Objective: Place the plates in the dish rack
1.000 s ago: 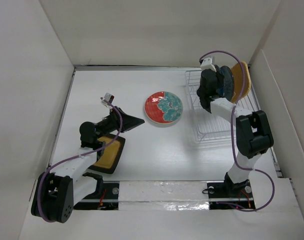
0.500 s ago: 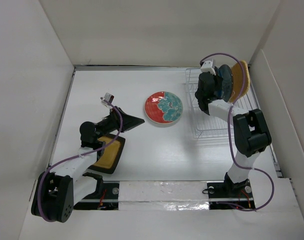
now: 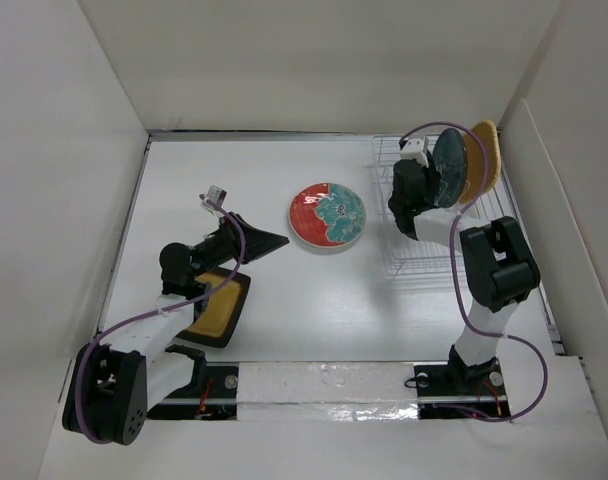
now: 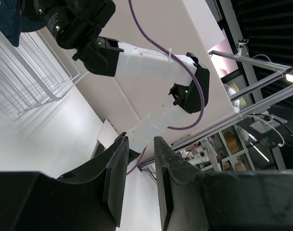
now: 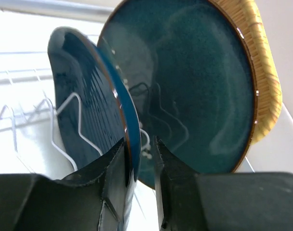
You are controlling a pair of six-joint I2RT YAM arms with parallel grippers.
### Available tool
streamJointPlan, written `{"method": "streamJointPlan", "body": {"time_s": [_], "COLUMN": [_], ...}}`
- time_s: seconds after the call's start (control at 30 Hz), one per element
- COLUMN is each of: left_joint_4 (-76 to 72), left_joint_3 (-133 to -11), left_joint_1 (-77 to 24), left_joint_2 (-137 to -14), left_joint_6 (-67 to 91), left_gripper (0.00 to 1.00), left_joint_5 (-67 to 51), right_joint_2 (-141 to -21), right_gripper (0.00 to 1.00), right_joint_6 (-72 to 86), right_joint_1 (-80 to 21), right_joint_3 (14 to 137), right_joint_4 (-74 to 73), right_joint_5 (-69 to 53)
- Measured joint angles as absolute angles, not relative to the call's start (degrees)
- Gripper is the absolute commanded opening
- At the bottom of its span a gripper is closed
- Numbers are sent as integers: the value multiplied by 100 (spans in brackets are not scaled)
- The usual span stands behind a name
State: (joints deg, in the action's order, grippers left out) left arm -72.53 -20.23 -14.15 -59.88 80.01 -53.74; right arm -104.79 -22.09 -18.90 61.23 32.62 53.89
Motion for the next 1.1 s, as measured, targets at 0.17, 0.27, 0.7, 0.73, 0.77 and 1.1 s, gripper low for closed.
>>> {"method": "streamJointPlan", "body": {"time_s": [0.17, 0.27, 0.7, 0.73, 0.77, 1.1], "left_joint_4": [-7076, -6792, -4775, -4560, -4377, -2526], "left_joint_3": [-2023, -2027, -2523, -2593, -2661, -3555], "left_joint_1": [-1415, -1415, -1415, -1415, -1415, -1415], "left_joint_2": [-5977, -5931, -5819, -5822, -5822, -5675], "left_joint_6": [7828, 7631, 6206, 6049, 5913, 4541], "left_gripper": [24, 25, 33, 33, 33, 33], "left_joint_5": [-5325, -5273, -4683, -4602, -4530, -3321], "right_joint_2": [-10433, -10232, -8049, -7804, -7511, -7234], "right_gripper": [44, 54, 2, 0, 0, 6], "right_joint_6": [-1916, -1584, 436, 585, 799, 2126], "right_joint_1": [-1876, -1872, -1855, -1879, -1944, -3553], "right_joint_3": [6090, 6093, 6243, 6106, 5909, 4650], "right_joint_4": [3116, 2738, 998, 1015, 1085, 1887], "right_joint_5": [5365, 5216, 3605, 3358, 3063, 366]}}
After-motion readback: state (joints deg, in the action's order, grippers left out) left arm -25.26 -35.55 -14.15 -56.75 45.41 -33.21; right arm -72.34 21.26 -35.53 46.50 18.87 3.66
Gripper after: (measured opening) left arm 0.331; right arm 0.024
